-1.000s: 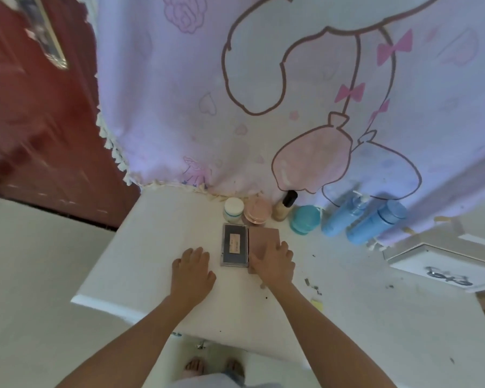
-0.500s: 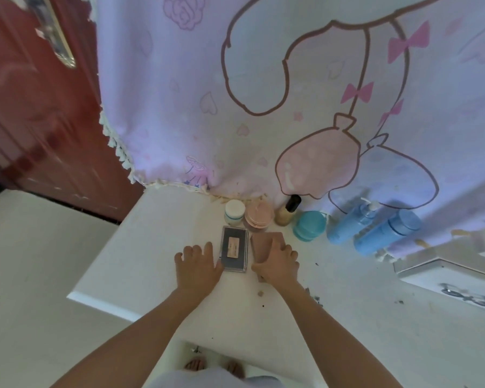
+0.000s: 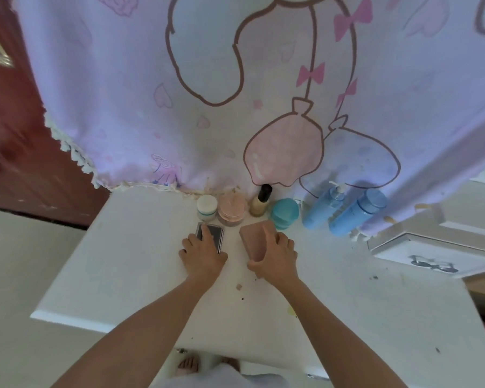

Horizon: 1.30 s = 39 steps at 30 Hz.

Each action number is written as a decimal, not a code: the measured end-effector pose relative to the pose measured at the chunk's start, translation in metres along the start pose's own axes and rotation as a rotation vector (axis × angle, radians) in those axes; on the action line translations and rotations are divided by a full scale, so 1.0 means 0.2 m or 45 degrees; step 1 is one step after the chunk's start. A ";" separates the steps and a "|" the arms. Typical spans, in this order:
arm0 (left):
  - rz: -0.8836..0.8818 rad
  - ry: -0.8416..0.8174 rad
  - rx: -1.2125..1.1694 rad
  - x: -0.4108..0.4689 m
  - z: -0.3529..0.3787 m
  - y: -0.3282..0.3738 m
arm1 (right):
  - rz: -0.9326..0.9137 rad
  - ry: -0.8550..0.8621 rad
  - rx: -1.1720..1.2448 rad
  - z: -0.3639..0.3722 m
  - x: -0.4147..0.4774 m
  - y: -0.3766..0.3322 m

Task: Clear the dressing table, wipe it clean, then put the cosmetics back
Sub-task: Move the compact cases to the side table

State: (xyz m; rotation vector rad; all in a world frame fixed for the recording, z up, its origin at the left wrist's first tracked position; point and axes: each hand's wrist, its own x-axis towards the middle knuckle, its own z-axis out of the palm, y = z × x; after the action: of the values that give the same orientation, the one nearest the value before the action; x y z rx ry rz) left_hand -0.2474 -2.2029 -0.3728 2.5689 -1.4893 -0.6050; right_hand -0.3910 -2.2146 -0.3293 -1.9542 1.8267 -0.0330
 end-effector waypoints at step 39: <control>-1.187 0.847 -0.531 -1.44 -0.31 -0.96 | -1.742 -0.427 -0.199 0.31 -0.67 -0.78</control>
State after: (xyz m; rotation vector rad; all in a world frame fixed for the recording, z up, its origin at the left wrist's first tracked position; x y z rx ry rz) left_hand -0.1952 -1.8646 -0.2905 2.5779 0.0658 -0.0526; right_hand -0.2409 -2.0663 -0.2920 -2.6989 0.0640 0.0071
